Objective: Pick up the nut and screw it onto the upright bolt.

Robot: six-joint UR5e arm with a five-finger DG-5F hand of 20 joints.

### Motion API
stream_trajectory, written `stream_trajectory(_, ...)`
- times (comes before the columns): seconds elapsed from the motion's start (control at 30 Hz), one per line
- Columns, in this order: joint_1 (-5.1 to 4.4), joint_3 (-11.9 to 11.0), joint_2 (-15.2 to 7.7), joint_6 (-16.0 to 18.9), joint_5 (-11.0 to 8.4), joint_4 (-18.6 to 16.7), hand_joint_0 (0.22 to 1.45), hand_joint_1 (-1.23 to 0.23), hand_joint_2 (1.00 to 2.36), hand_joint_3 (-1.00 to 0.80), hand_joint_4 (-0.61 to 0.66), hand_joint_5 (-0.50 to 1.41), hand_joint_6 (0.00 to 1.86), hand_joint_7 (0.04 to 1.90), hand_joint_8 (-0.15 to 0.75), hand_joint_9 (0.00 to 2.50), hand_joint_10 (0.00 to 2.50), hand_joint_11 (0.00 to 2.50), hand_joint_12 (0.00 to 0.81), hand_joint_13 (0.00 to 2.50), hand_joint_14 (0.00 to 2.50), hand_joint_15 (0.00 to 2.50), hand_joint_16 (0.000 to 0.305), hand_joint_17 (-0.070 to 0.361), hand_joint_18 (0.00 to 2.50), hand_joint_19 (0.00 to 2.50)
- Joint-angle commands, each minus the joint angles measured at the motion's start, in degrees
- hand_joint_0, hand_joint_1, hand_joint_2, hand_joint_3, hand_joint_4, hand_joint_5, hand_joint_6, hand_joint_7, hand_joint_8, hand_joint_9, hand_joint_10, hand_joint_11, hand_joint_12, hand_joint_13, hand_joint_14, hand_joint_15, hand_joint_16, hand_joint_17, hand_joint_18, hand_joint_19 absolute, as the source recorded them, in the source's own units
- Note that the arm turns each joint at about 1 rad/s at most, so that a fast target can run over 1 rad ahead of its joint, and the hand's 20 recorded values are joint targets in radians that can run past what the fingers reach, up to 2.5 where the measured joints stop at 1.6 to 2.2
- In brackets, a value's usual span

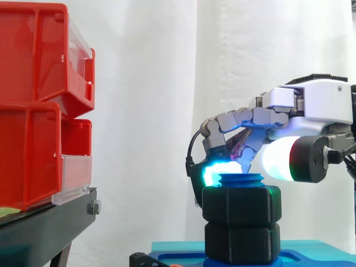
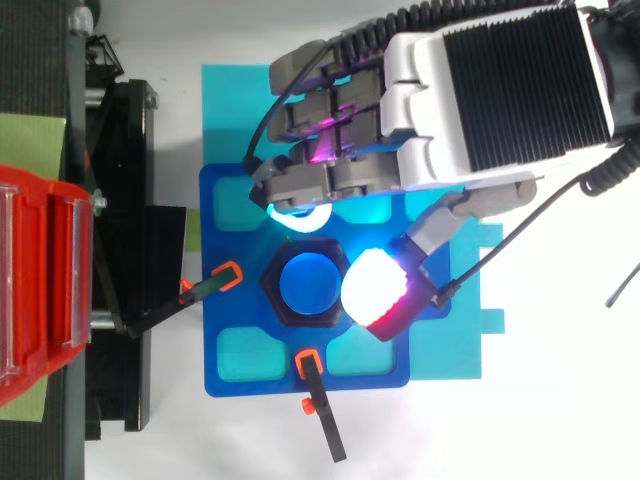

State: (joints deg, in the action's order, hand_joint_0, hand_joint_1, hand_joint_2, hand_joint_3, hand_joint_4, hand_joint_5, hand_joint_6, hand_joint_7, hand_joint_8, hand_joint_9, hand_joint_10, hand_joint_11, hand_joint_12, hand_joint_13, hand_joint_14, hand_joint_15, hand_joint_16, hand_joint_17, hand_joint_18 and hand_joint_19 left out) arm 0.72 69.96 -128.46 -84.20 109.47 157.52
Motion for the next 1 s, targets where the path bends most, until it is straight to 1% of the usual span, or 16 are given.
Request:
stream_trajectory(0.0,0.42,0.0,0.0,0.0,0.31,-0.2,0.51,-0.27,1.00,-0.50,0.06,0.07,0.50,1.58,0.222,1.02,0.00,0.00,0.150,0.90,0.00,0.00,0.022,0.049,0.65,0.22)
stream_trajectory(0.07,0.95,0.0,0.0,0.0,1.01,-0.6,0.51,-0.26,1.00,-0.50,0.07,0.06,0.50,1.60,0.224,1.03,0.00,0.00,0.154,0.90,0.00,0.00,0.022,0.049,0.65,0.23)
stream_trajectory(0.13,1.04,0.0,0.0,0.0,1.19,-0.9,0.51,-0.26,1.00,-0.50,0.09,0.05,0.50,1.58,0.225,1.03,0.00,0.00,0.155,0.90,0.00,0.00,0.022,0.050,0.65,0.23)
stream_trajectory(0.27,1.48,-0.4,0.0,0.0,2.15,-2.2,0.51,-0.26,1.00,-0.50,0.15,0.02,0.50,1.47,0.222,1.02,0.00,0.00,0.155,0.90,0.00,0.00,0.023,0.052,0.64,0.23)
stream_trajectory(0.3,1.56,-0.5,0.0,0.1,2.33,-2.2,0.51,-0.26,1.00,-0.50,0.18,0.01,0.50,1.37,0.222,1.02,0.00,0.00,0.153,0.90,0.00,0.00,0.024,0.053,0.63,0.23)
stream_trajectory(0.33,1.56,-0.8,0.0,0.0,2.42,-2.3,0.51,-0.26,1.00,-0.50,0.20,0.00,0.50,1.32,0.218,1.02,0.00,0.00,0.155,0.89,0.00,0.00,0.024,0.054,0.63,0.23)
stream_trajectory(0.37,1.56,-1.0,0.0,0.0,2.50,-2.3,0.51,-0.26,1.00,-0.50,0.20,0.00,0.50,1.31,0.217,1.02,0.00,0.00,0.155,0.89,0.00,0.00,0.024,0.054,0.63,0.23)
stream_trajectory(0.47,1.65,-1.8,0.0,0.0,2.68,-2.2,0.51,-0.26,1.00,-0.50,0.24,-0.03,0.50,1.11,0.215,1.00,0.00,0.00,0.160,0.87,0.00,0.00,0.025,0.055,0.61,0.22)
stream_trajectory(0.53,1.65,-1.8,0.0,0.0,2.68,-2.4,0.50,-0.26,1.00,-0.50,0.24,-0.04,0.50,1.00,0.212,0.99,0.00,0.00,0.159,0.86,0.00,0.00,0.025,0.056,0.61,0.22)
stream_trajectory(0.63,1.39,-2.1,0.0,0.0,2.68,-2.7,0.50,-0.26,1.00,-0.50,0.21,-0.06,0.50,0.88,0.203,0.98,0.00,0.00,0.161,0.85,0.00,0.00,0.025,0.055,0.59,0.21)
stream_trajectory(0.73,1.12,-2.1,0.0,0.0,2.42,-3.9,0.50,-0.25,1.00,-0.50,0.18,-0.07,0.50,0.77,0.192,0.93,0.00,0.00,0.168,0.81,0.00,0.00,0.025,0.057,0.56,0.19)
stream_trajectory(0.83,0.60,-2.1,0.0,0.0,2.33,-4.5,0.50,-0.25,1.00,-0.50,0.17,-0.08,0.50,0.72,0.180,0.88,0.00,0.00,0.174,0.79,0.00,0.00,0.026,0.058,0.52,0.18)
stream_trajectory(0.97,-0.19,-2.1,0.0,-0.1,1.80,-4.2,0.50,-0.22,1.00,-0.50,0.17,-0.09,0.50,0.66,0.179,0.83,0.00,0.00,0.177,0.74,0.00,0.00,0.027,0.061,0.46,0.15)
